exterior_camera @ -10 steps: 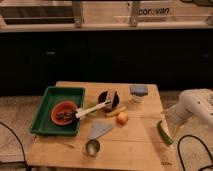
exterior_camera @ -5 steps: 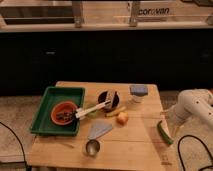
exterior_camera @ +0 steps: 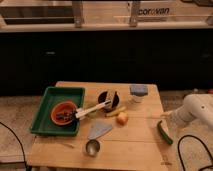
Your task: Place pepper in metal cup
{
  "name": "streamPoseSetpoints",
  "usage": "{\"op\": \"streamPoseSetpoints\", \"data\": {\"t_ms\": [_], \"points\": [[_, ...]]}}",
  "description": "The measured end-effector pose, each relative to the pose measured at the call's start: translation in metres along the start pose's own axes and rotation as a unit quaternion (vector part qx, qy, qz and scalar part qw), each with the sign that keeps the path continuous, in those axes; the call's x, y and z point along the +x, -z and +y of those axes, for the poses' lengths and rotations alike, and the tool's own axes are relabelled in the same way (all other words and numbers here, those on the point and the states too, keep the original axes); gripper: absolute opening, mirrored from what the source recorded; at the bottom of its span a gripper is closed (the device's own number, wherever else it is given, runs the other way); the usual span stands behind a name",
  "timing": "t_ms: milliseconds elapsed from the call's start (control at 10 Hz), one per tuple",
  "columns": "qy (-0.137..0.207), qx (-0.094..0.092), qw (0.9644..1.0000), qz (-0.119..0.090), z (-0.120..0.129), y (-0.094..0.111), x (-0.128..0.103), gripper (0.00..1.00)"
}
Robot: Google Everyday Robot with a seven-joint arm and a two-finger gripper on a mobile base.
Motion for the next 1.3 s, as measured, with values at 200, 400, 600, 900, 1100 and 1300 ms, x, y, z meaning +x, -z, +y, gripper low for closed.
{"op": "streamPoseSetpoints", "data": {"t_ms": [200, 400, 600, 900, 1100, 1300], "points": [[0.059, 0.004, 0.9983, 0.000, 0.001, -0.007, 0.001, 0.80], [0.107, 0.009, 0.9942, -0.007, -0.004, -0.009, -0.006, 0.80], [0.143, 0.010, 0.9896, -0.014, -0.008, -0.009, -0.018, 0.80], [0.179, 0.008, 0.9835, -0.019, -0.012, -0.011, -0.032, 0.80], [0.204, 0.008, 0.9788, -0.020, -0.019, -0.016, -0.036, 0.80], [0.229, 0.006, 0.9733, -0.022, -0.026, -0.021, -0.039, 0.80]]}}
